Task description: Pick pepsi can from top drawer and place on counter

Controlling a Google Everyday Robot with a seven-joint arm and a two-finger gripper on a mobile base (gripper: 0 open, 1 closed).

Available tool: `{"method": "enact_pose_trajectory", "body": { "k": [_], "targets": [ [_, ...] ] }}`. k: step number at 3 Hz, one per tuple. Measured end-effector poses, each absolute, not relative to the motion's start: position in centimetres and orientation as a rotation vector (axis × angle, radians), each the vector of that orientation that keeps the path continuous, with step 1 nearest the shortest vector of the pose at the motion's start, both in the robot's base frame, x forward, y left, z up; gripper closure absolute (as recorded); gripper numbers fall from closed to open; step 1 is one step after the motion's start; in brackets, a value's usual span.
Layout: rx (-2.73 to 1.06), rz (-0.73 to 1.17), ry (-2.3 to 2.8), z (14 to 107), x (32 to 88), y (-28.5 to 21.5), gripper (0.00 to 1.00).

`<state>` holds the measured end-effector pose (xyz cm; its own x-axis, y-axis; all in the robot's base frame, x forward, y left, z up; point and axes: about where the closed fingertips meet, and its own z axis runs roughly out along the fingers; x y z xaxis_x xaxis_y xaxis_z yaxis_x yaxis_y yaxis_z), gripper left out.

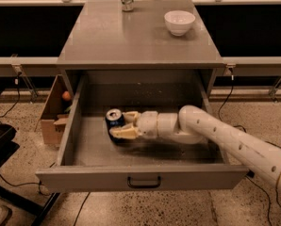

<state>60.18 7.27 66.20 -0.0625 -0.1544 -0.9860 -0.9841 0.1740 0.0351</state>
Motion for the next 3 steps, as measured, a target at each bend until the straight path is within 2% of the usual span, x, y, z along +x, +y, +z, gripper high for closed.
{"method": "enact_pose_trajectory", "body": {
  "k": [1,2,3],
  "targets": [
    [-1.227,0.982,1.431,69.2,60.0,6.6,1.00],
    [-1.245,0.924,1.410,80.2,59.8,2.8,1.00],
    [-1.245,0.908,1.384,88.5,60.6,1.4,1.00]
  ]
}}
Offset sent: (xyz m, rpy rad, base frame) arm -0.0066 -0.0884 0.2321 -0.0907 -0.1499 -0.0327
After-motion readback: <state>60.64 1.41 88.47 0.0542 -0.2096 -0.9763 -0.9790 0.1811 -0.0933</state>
